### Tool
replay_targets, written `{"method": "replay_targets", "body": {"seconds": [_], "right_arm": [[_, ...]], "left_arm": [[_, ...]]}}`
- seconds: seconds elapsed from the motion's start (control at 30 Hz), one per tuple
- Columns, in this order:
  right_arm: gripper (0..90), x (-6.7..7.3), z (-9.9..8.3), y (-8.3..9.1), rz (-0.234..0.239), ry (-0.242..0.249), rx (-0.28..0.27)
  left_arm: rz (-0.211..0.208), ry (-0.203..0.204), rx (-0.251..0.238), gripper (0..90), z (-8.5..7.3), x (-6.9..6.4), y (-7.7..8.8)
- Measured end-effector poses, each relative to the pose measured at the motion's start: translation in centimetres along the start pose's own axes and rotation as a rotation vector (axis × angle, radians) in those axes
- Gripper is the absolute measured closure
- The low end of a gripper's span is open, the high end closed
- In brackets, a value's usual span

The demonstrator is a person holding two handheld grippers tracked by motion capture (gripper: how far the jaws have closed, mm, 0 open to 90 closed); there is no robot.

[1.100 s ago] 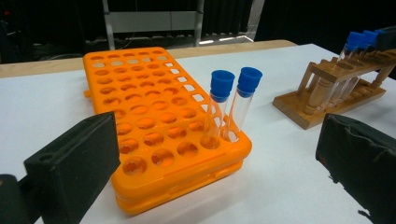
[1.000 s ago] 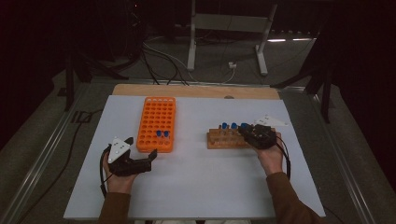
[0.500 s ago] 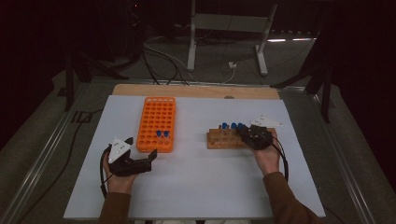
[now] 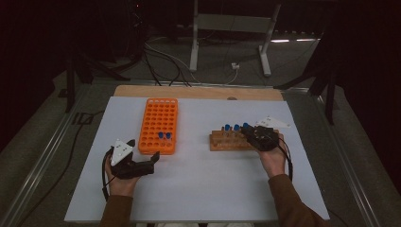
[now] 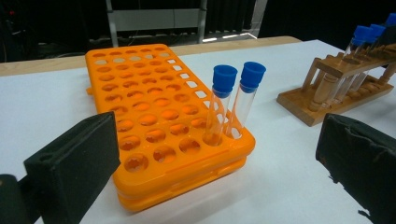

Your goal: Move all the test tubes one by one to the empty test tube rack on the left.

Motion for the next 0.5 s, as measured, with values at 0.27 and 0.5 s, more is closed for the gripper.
{"method": "replay_targets", "body": {"seconds": [0.27,0.5], "right_arm": [[77.1,-0.1,0.9,0.9,-0.004,0.005,-0.029],[77.1,-0.5,1.9,1.9,-0.009,0.009,-0.054]], "left_arm": [[0.005,-0.016,0.008,0.7,-0.1,-0.1,-0.1],[0.004,-0.020,0.012,0.7,-0.2,-0.2,-0.2]]}}
Point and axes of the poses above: each handheld gripper's, and its own axes: y roughly backward along the jaws, z roughly out of its top, x roughly to its left, the point moved 3 cm from there along -y, roughly forward along the jaws, and after that the axes turned 13 degrees about y, right-handed, at the moved point
